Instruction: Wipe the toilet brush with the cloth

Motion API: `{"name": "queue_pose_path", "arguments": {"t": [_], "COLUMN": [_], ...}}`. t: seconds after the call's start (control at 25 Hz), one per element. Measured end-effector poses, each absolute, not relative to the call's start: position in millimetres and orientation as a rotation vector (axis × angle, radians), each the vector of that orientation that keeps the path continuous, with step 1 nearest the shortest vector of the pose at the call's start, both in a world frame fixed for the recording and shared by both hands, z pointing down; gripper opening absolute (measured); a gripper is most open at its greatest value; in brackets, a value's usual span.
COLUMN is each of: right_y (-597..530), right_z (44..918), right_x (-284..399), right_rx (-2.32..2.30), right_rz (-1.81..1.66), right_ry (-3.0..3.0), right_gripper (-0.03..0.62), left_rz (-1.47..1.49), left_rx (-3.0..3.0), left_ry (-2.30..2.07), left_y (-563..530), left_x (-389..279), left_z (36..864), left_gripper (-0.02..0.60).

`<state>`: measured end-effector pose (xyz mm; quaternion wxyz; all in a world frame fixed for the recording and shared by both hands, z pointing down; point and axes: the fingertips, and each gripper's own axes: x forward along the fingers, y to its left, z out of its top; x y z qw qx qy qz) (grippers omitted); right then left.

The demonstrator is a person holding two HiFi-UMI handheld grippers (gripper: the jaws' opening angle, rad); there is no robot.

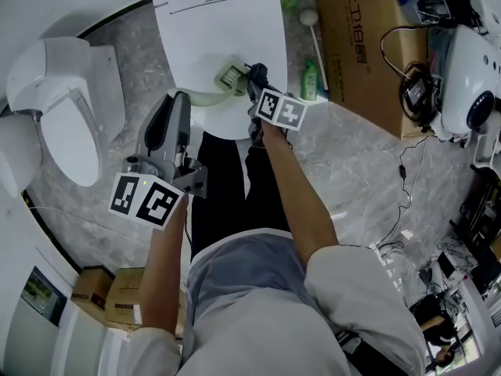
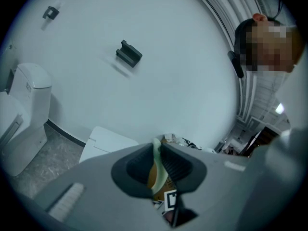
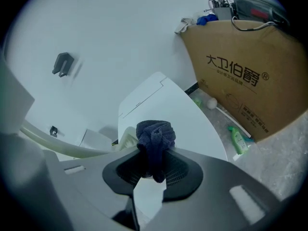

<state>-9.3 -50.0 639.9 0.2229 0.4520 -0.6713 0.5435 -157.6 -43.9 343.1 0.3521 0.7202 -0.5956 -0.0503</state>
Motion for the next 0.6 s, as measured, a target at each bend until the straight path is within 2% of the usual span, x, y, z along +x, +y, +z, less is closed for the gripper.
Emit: {"name": "queue_pose_path", "arguments": {"t": [0.6], "right_y": [-32.2], "right_z": [625.0], "right_x": [-19.7], "right_rx": [1.351], "right_rz": [1.516], "right_ry": [-1.855], "right_gripper": [0.089], "left_rz": [-0.134], "left_rx": [1.865], "left_ry": [-1.548], "left_y": [-40.4], "left_x": [-156.6], "left_z": [341.6], "left_gripper": [0.000]}}
